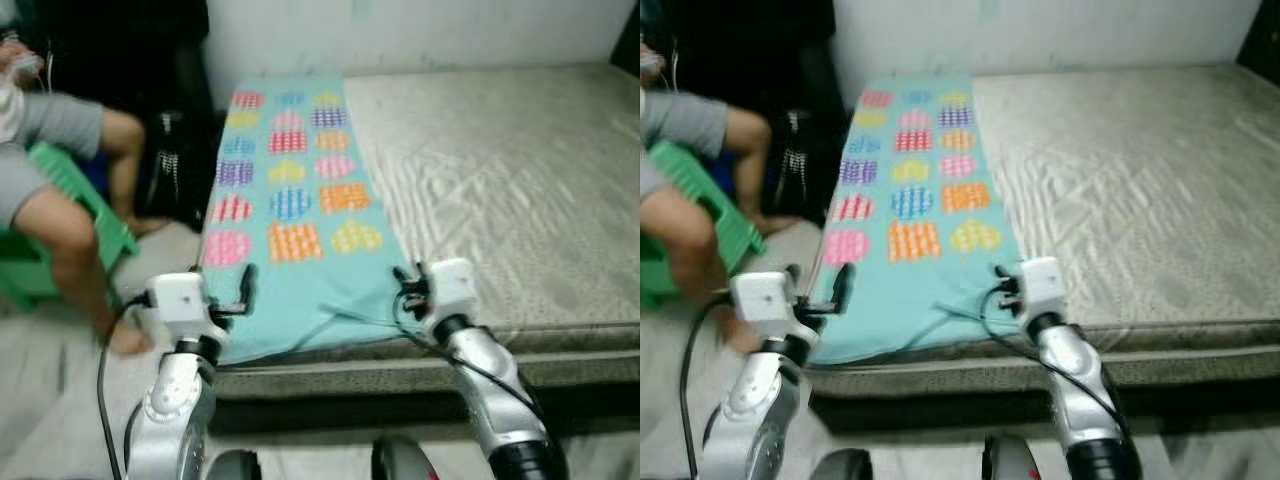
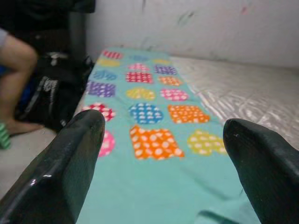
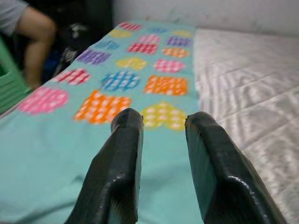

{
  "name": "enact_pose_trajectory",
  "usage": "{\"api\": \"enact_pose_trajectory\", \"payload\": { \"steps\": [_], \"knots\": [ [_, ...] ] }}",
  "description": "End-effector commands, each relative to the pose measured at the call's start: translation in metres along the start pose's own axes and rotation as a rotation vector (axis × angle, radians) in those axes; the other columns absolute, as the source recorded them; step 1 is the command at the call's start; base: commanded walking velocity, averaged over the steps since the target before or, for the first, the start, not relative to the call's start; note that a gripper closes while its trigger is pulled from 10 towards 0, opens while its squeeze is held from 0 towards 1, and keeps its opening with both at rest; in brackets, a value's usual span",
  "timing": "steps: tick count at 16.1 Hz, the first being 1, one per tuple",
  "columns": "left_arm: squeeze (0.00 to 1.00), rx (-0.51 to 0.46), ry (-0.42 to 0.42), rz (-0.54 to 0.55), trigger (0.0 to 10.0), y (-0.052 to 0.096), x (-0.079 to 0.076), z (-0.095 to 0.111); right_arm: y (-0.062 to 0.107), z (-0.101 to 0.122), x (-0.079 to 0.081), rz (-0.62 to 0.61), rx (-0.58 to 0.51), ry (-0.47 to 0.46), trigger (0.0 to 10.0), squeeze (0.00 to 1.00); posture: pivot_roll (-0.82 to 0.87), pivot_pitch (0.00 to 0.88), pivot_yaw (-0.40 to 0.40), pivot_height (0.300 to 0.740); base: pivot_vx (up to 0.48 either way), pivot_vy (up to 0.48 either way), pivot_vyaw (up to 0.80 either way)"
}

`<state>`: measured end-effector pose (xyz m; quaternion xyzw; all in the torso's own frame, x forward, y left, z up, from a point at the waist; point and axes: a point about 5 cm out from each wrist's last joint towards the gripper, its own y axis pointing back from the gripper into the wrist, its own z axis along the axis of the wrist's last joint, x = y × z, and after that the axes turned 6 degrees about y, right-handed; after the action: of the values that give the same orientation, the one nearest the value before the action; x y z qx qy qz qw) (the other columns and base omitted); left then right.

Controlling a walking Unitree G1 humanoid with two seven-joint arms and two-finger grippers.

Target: Clean up the room

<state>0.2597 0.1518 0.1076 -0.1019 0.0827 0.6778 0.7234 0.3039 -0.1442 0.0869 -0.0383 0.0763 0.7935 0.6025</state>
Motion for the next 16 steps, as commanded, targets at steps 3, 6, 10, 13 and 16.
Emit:
{"api": "enact_pose_trajectory", "payload": {
  "steps": [3, 6, 10, 13, 16],
  "knots": [
    [0.0, 0.01, -0.026, 0.094, 10.0, 0.0027, 0.0185, 0.004, -0.0072, 0.0098, 0.0132, 0.046, -0.035, -0.004, 10.0, 0.0, -0.13, 0.0, 0.048, 0.618, 0.104, 0.0, 0.0],
    [0.0, 0.014, -0.028, 0.089, 10.0, 0.0025, 0.0184, 0.0049, -0.0066, 0.009, 0.0079, 0.037, -0.029, 0.003, 10.0, 0.0, -0.13, 0.0, 0.048, 0.618, 0.0, 0.0, 0.0],
    [0.0, 0.016, -0.018, 0.096, 10.0, -0.001, 0.0175, 0.0068, -0.0048, 0.0096, 0.0084, 0.055, -0.031, 0.003, 10.0, 0.0, -0.13, 0.0, 0.042, 0.578, 0.0, 0.0, 0.0],
    [0.0, 0.012, -0.015, 0.106, 10.0, -0.0012, 0.0177, 0.0087, -0.0019, 0.0074, 0.0072, 0.073, -0.013, 0.002, 10.0, 0.0, -0.13, 0.018, 0.038, 0.538, 0.0, 0.0, 0.0],
    [0.0, 0.005, -0.009, 0.093, 10.0, -0.0006, 0.0173, 0.0105, -0.003, 0.0073, 0.008, 0.121, 0.0, 0.002, 10.0, 0.0, -0.13, 0.031, 0.035, 0.533, 0.0, 0.0, 0.0]
  ]
}}
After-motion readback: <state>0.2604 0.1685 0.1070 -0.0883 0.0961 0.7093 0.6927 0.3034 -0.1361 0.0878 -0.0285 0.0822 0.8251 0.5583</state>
